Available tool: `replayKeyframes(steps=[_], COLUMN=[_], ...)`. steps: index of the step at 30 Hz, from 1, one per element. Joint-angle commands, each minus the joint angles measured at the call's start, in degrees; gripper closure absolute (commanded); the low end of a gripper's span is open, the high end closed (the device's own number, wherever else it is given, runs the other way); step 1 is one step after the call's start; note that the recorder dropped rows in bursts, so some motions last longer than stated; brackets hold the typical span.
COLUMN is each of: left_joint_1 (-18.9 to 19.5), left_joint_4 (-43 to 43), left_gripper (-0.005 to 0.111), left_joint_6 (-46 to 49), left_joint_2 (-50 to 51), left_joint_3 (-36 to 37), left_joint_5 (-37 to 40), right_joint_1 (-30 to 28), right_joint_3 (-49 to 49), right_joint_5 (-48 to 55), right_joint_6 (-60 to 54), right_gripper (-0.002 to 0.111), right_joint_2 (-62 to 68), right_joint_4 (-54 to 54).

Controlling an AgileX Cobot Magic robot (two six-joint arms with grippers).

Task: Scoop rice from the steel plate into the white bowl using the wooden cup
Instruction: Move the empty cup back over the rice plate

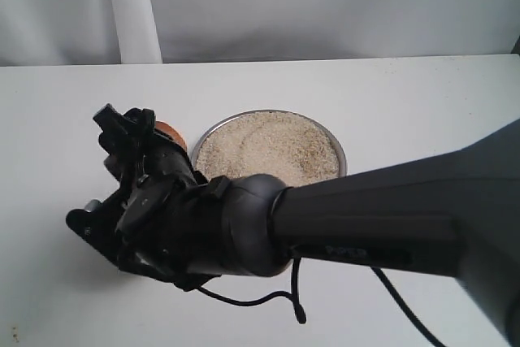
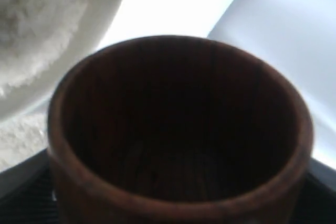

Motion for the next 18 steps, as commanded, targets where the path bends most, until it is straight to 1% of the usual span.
replayKeyframes(steps=[1,4,6,9,14,18], left_joint_1=[-0.15,-0.15,-0.15,-0.15,-0.15,-0.15], left_joint_4=[0.02,0.02,0.02,0.02,0.02,0.02], left_gripper=[0.107,0.107,0.107,0.107,0.107,0.107], left_joint_6=[-0.22,-0.22,-0.22,-0.22,-0.22,-0.22], left_joint_2=[-0.14,-0.14,-0.14,-0.14,-0.14,-0.14], left_joint_3=[0.09,0.09,0.09,0.09,0.09,0.09], left_joint_5=[-0.33,-0.33,-0.33,-0.33,-0.33,-0.33], right_joint_1=[-1.37,-3.05,-4.58,-7.77,-14.28,-19.82], right_joint_3=[-0.4,-0.4,-0.4,-0.4,-0.4,-0.4], right_joint_5=[-11.16,-15.53,-15.48,-13.17,-6.93,-4.88], right_joint_6=[2.14,2.02,1.91,0.67,-11.38,-15.36], right_gripper=[0.108,0.108,0.108,0.108,0.108,0.108], right_joint_2=[-5.32,-8.17,-9.64,-11.36,-12.35,-12.35], right_joint_4=[11.9,19.26,22.99,29.07,41.93,51.45])
